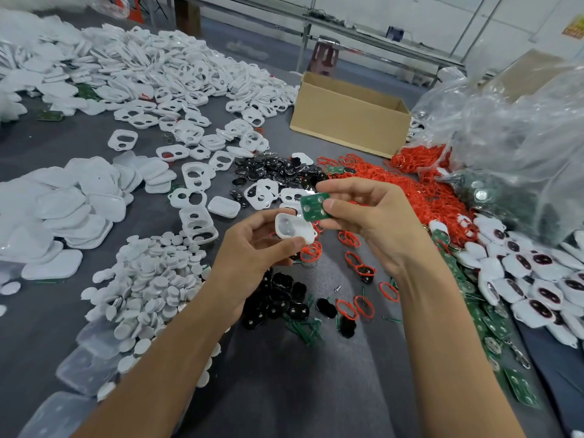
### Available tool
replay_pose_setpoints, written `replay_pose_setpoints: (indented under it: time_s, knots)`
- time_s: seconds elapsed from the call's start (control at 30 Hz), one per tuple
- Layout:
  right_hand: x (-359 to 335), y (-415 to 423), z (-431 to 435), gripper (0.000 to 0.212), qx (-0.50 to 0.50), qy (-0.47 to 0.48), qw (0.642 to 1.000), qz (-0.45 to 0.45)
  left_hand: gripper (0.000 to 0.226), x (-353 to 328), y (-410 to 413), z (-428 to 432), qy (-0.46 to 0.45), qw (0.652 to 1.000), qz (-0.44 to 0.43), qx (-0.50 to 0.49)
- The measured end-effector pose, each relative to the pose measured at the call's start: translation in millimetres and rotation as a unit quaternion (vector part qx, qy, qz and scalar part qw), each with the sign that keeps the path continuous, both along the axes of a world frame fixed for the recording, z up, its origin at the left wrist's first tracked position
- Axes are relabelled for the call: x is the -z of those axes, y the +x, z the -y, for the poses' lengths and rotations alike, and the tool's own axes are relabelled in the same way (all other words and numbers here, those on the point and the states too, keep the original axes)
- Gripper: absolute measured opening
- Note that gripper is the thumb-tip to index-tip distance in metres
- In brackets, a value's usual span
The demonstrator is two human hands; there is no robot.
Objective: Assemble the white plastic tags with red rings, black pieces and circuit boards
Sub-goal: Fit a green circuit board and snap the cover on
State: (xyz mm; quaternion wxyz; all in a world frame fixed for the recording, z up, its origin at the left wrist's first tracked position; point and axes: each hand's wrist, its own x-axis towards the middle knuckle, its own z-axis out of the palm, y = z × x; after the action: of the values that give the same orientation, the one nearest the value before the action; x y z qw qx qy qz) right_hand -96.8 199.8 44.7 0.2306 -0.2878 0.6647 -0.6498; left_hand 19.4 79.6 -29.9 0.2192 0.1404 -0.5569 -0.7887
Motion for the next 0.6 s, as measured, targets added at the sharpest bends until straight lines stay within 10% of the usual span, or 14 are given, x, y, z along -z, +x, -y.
replay_pose_setpoints:
  time_s: [0.17, 0.37, 0.6]
  knots:
    - [0, 7, 5, 0.021, 0.033, 0.029, 0.997, -0.059, 0.036, -1, 0, 0, 0.008, 1.0, -0.009, 0.001]
    - [-5, 17, 10, 0.024, 0.095, 0.113, 0.932, -0.33, 0.048, 0, 0, 1, 0.012, 1.0, -0.02, -0.01]
    - [-6, 24, 17, 0.03, 0.066, 0.11, 0.945, -0.301, 0.058, 1, -1, 2, 0.026, 0.999, -0.02, -0.018]
